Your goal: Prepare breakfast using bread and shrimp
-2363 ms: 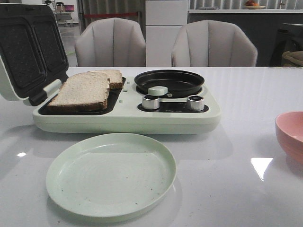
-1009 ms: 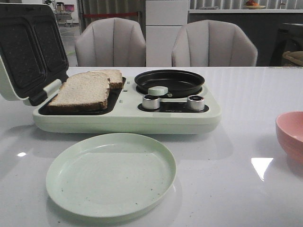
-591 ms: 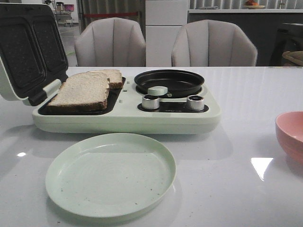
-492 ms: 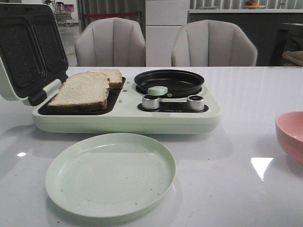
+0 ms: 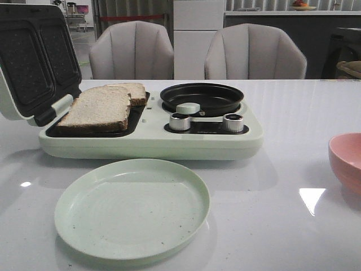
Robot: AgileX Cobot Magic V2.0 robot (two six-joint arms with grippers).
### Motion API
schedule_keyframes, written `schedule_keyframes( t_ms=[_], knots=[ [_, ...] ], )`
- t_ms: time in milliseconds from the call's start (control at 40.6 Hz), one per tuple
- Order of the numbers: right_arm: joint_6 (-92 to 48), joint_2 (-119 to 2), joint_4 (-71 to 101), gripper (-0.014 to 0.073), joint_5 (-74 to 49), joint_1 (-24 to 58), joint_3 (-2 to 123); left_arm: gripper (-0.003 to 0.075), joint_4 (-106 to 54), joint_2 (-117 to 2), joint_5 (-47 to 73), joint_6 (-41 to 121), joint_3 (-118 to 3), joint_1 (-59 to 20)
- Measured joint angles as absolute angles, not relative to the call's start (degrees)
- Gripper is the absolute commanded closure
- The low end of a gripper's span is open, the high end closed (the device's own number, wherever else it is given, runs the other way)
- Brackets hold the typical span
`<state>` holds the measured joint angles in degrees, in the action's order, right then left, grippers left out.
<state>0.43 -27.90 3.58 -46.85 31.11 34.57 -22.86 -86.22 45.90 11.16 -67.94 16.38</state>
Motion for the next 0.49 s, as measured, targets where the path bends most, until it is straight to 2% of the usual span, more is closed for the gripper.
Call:
schedule_keyframes(
  t_ms=[246, 492],
  knots=[
    [0.43, -27.9, 3.58, 0.0048, -46.85, 31.11, 34.57, 0.0619, -34.04, -92.35, 38.5, 11.37, -72.17, 16.63],
    [0.43, -27.9, 3.58, 0.0048, -46.85, 31.11, 34.57, 0.0619, -36.84, -96.18, 37.09, 11.37, -76.88, 14.37]
  ],
)
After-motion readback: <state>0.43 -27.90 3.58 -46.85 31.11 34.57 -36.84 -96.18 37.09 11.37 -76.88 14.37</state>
